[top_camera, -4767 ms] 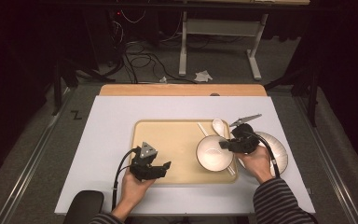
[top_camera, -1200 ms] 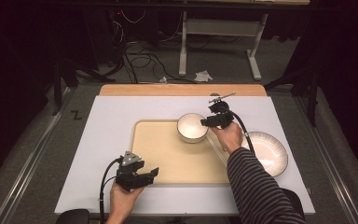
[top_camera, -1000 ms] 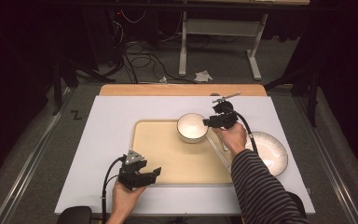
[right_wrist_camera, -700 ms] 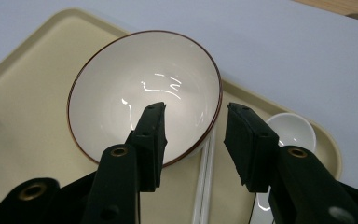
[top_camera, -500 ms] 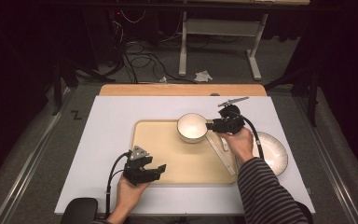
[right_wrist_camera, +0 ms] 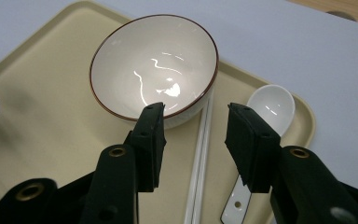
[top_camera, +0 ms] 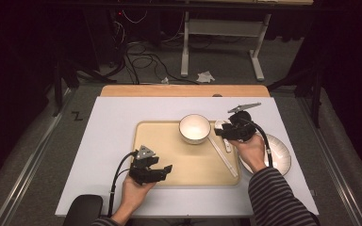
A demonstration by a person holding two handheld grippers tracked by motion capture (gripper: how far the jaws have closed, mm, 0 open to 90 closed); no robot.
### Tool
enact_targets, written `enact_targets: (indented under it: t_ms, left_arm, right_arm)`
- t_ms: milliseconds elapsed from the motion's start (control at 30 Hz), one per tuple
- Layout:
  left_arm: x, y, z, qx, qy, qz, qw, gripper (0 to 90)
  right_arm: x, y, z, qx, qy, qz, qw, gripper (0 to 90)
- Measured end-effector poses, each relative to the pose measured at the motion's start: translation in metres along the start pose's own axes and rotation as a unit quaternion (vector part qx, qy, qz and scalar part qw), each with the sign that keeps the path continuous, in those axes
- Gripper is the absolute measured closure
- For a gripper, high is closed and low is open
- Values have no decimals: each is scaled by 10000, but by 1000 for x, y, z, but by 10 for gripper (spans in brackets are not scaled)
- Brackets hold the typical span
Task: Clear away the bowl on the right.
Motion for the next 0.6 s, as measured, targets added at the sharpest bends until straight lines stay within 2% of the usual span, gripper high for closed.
enact_targets:
  t_ms: [233, 600]
  left_arm:
    - [-1, -3, 4, -47, 27, -78, 10000, 354]
    - [-5, -12, 7, 4, -70, -139, 9999, 357]
  right_arm:
    - [3, 14, -7, -43, 120, -42, 9999, 573]
    - [-3, 32, -22, -89, 93, -78, 9999, 572]
Point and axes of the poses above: each handheld gripper's, and its own axes: y roughly backward along the jaws, z roughly out of its top, x roughly to its left, the point moved 5 cm from there along -y, roughly forward along the jaws, and after that the axes turned 9 degrees about -y, right-handed, at the moved point
